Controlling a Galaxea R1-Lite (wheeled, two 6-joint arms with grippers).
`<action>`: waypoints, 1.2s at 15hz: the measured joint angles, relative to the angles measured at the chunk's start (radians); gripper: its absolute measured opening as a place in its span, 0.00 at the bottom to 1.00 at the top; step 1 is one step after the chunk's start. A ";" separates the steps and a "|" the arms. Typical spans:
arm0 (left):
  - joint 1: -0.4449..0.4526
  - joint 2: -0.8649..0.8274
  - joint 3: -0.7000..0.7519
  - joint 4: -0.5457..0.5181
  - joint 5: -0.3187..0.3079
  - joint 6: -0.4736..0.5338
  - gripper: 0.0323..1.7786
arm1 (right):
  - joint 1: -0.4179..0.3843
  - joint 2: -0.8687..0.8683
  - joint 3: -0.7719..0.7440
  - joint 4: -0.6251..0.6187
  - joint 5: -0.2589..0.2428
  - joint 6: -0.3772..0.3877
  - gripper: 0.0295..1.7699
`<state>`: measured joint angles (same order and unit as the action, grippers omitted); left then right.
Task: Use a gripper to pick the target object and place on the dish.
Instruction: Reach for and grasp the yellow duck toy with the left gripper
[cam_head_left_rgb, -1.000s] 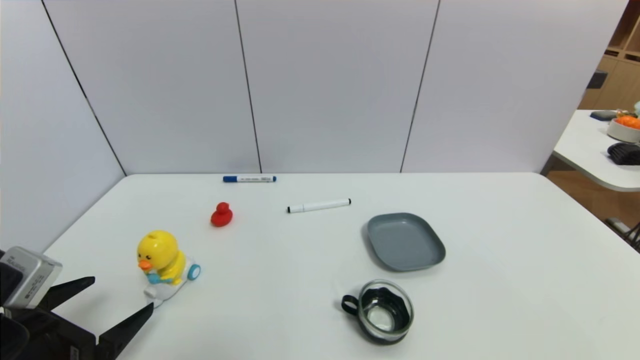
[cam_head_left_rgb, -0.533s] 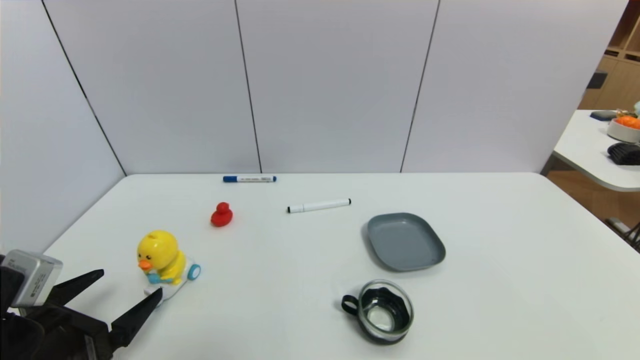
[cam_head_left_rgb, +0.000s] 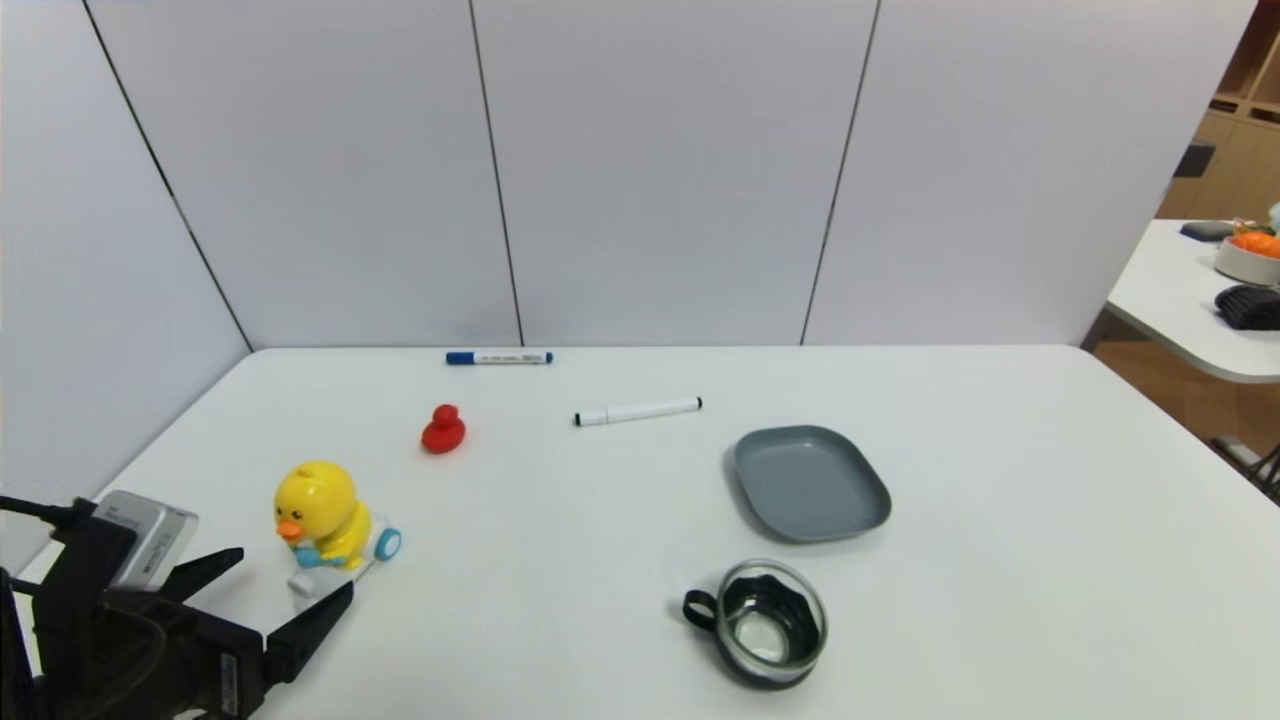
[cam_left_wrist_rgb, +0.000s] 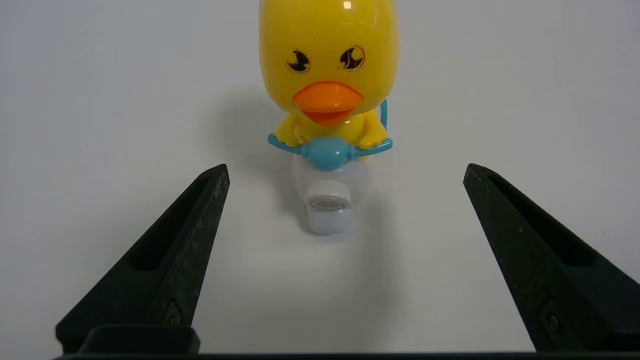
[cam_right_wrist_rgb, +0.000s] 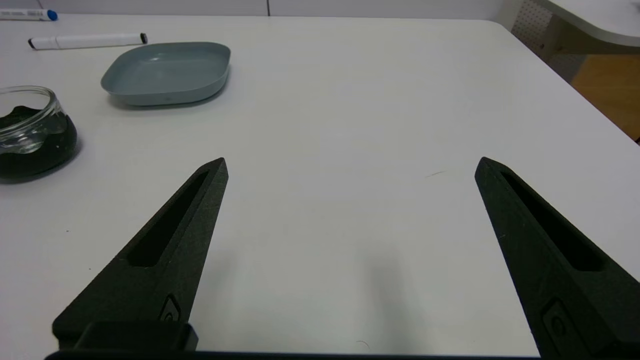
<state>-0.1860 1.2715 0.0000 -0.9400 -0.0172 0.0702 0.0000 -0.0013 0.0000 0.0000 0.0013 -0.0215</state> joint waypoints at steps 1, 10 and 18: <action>0.000 0.021 0.000 -0.014 0.000 0.000 0.95 | 0.000 0.000 0.000 0.000 0.000 0.000 0.97; 0.004 0.189 -0.102 -0.070 0.000 -0.002 0.95 | 0.000 0.000 0.000 0.000 0.000 0.000 0.97; 0.007 0.283 -0.136 -0.132 0.000 -0.031 0.95 | 0.000 0.000 0.000 0.000 0.000 0.000 0.97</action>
<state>-0.1794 1.5543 -0.1355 -1.0721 -0.0168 0.0394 0.0000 -0.0013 0.0000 0.0000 0.0013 -0.0215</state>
